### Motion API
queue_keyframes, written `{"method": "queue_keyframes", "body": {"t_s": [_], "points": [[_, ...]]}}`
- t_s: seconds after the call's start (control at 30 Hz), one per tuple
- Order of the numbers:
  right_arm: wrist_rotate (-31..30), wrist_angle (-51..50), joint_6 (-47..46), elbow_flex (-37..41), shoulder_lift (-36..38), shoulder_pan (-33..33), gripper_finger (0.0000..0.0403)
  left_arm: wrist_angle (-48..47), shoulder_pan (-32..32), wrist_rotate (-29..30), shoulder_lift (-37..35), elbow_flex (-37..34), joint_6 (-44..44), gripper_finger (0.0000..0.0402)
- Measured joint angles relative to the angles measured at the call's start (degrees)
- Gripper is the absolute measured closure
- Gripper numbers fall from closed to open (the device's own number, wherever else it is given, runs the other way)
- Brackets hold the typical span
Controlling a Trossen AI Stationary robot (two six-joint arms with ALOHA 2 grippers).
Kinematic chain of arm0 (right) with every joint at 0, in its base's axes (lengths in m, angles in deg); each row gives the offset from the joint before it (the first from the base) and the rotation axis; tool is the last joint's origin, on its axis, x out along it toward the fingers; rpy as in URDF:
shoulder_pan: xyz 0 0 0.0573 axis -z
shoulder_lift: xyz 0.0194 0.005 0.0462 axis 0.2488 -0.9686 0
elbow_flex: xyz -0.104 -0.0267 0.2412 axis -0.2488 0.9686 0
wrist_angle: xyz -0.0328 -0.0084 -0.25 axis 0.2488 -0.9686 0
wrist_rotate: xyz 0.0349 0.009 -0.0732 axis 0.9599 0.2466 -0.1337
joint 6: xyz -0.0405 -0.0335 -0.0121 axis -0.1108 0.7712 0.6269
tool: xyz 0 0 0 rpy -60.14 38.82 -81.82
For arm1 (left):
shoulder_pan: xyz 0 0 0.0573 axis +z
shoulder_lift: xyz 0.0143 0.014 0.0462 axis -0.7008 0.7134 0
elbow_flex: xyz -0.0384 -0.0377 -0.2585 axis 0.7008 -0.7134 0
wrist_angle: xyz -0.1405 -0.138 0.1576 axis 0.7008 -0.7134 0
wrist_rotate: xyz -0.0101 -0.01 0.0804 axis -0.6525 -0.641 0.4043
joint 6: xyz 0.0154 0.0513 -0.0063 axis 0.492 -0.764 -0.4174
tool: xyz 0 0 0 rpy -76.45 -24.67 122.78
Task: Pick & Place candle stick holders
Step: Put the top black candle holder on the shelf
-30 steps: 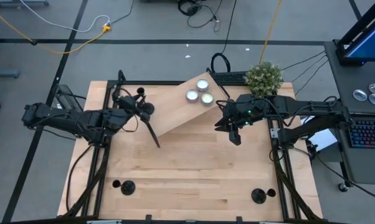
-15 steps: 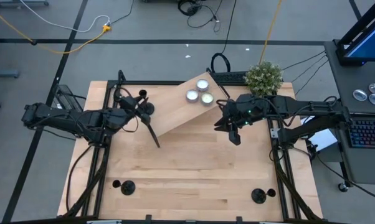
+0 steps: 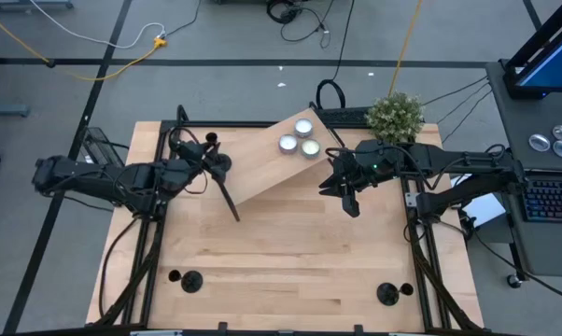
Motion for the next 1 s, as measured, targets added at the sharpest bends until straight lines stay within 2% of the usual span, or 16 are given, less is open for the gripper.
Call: {"method": "queue_keyframes", "body": {"t_s": [0.1,0.4,0.7,1.0], "points": [[-0.02,0.00,0.00,0.00,0.00,-0.01,0.0330,0.68,0.93,-1.47,0.00,0.00,-0.60,0.0367],[-0.02,0.00,0.19,0.00,0.00,0.00,0.0330,5.37,3.50,-2.60,0.02,0.00,-1.45,0.0359],[-0.09,-0.02,0.77,0.00,0.00,-0.01,0.0330,6.11,5.26,-4.46,0.07,0.00,-1.89,0.0355],[-0.13,-0.02,1.53,0.00,-0.02,0.00,0.0330,8.39,6.21,-4.97,4.61,-0.09,-0.96,0.0344]]}}
